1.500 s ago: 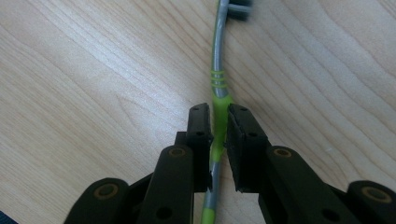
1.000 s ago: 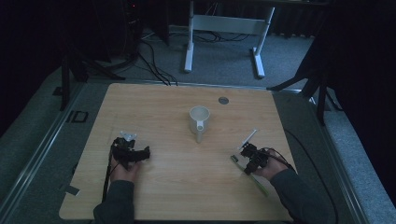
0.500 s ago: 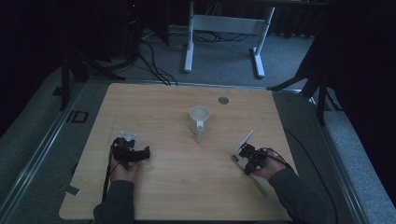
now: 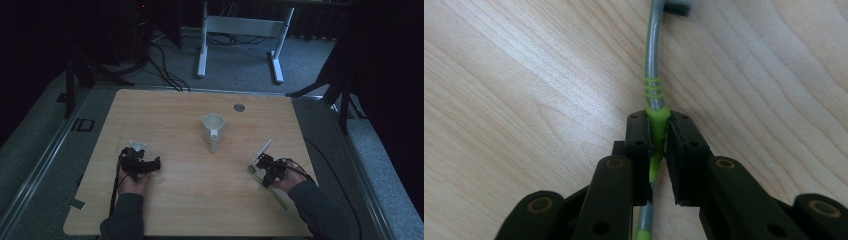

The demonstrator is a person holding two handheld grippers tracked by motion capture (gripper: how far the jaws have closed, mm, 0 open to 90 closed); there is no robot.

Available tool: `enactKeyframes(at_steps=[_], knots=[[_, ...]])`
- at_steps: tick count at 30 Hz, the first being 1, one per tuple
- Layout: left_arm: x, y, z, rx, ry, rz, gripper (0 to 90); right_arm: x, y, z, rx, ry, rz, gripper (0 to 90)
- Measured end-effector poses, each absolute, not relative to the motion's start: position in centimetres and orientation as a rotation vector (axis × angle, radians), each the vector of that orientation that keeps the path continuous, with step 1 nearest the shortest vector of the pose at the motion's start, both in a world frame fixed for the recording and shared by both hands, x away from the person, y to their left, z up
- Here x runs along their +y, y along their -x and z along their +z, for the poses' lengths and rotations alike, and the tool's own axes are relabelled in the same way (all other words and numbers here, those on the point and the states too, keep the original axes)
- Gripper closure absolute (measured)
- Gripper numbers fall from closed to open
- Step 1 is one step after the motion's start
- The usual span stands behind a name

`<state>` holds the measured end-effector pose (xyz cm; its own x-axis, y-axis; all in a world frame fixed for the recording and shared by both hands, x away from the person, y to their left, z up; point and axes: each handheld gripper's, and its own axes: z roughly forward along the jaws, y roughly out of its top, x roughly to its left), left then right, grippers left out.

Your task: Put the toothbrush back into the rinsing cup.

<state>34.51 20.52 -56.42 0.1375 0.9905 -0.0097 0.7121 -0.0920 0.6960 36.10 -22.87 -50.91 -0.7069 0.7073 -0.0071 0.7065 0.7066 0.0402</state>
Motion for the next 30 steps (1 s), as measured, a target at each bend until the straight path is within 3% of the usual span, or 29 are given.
enactKeyframes(at_steps=[30], knots=[[20.5,-34.5,-56.4,1.631,-1.866,0.650,7.0,-25.3,-36.7,-47.2,2.766,-1.315,0.377,80.5]])
